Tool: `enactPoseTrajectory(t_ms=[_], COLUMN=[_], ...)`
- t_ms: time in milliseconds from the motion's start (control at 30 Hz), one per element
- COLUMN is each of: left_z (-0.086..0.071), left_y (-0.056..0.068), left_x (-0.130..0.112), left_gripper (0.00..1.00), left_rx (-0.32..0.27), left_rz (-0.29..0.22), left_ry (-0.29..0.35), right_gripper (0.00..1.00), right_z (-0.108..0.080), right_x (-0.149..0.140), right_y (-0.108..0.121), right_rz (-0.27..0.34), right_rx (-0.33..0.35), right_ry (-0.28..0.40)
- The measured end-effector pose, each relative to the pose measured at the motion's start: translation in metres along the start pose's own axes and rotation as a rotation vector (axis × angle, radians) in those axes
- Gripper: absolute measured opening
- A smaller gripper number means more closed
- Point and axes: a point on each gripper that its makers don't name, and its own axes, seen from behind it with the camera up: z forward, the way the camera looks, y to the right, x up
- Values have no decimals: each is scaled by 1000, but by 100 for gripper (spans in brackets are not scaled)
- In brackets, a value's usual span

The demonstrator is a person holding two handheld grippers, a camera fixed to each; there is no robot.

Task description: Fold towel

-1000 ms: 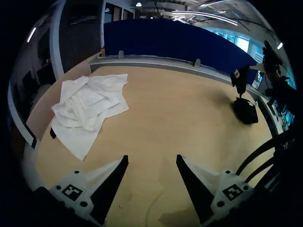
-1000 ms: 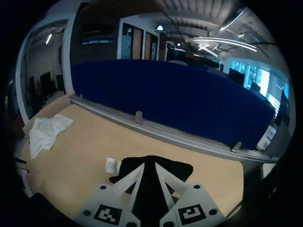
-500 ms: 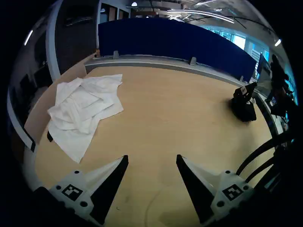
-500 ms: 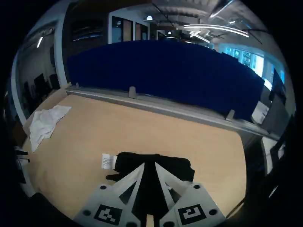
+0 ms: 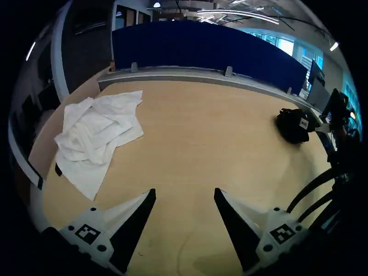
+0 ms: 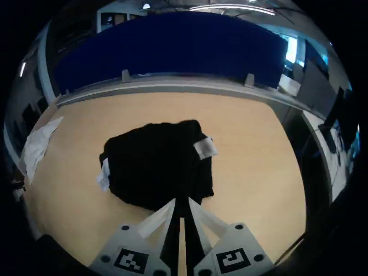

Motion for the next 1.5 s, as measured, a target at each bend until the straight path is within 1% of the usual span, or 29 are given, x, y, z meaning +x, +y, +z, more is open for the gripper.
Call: enactPoseTrajectory(t_ms=[67,167,367,533,700,867,1067,1100,1167,1300,1333,1500], left_z=[0,-2,-1,-1,0,0,0,0,0,-1,-1,-4], left_y=[1,1,1,2,1,0,1,1,2,1,0,-4], left_x=[0,1,0,0,2,5,5,6,5,6,6,6], left_gripper=[94,94,94,94,94,94,94,94,94,94,94,94], left_rx=[0,2,3,0,-1,-5,-10,-11,-13,-12,-11,-6], left_rz=[4,6,3,5,7,5,7,7,7,6,6,-1], left_ry=[0,0,0,-1,1,5,6,7,7,9,10,12], right_gripper=[4,5,5,8,13,29,57,63,70,97,100,100], right_z=[5,11,14,10,5,-4,-13,-14,-15,-16,-16,-12], right_x=[-5,-10,-10,-8,-7,-5,4,7,14,32,36,52], right_y=[3,4,3,3,5,6,4,2,-1,-16,-20,-36], right_rz=[21,33,25,33,35,29,28,30,35,45,46,36], right_rx=[-8,-15,-28,-34,-49,-71,-84,-82,-74,-35,-28,-5], right_ry=[-8,-21,-25,-16,0,23,55,64,85,131,140,167])
